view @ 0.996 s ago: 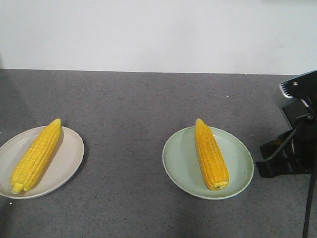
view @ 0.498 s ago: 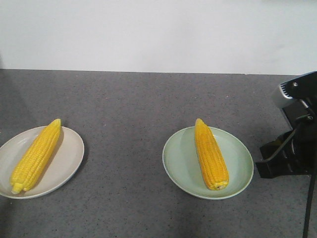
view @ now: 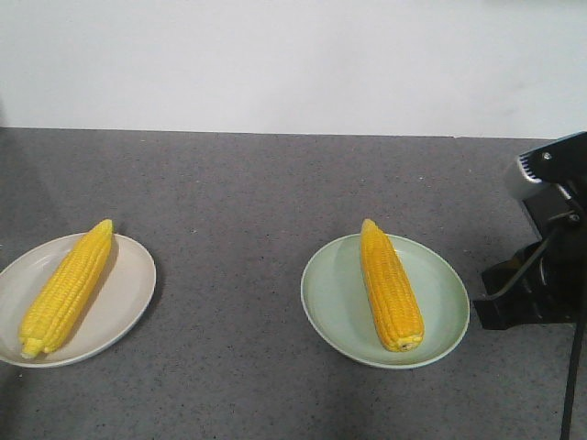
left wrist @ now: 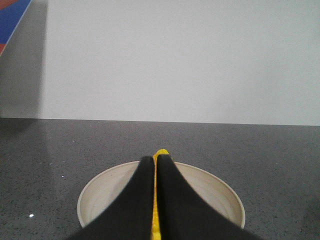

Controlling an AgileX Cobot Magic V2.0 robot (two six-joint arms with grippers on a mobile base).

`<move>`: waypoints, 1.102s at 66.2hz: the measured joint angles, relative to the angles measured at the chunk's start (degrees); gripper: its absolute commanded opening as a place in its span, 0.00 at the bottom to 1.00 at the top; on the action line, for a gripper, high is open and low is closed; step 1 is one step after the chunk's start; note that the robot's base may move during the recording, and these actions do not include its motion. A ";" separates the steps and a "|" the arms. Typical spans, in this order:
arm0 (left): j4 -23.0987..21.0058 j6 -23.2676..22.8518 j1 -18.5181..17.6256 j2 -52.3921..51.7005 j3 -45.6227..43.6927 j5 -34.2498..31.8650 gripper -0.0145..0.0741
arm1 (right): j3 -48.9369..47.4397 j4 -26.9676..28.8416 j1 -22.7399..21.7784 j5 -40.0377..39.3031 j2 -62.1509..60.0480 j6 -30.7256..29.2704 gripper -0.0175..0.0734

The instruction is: Distribute corn equally

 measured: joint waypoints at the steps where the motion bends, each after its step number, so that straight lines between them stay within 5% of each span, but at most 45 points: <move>1: 0.00 0.00 0.00 0.00 0.00 0.00 0.16 | 0.00 0.00 0.00 0.00 0.00 0.00 0.18; 34: 0.00 0.00 0.00 0.00 0.00 0.00 0.16 | 1.25 -1.25 -1.01 -1.40 -3.02 -0.99 0.18; 73: 0.00 0.00 0.00 0.00 0.00 0.00 0.16 | 34.68 0.30 -18.17 -30.44 -42.18 -1.64 0.18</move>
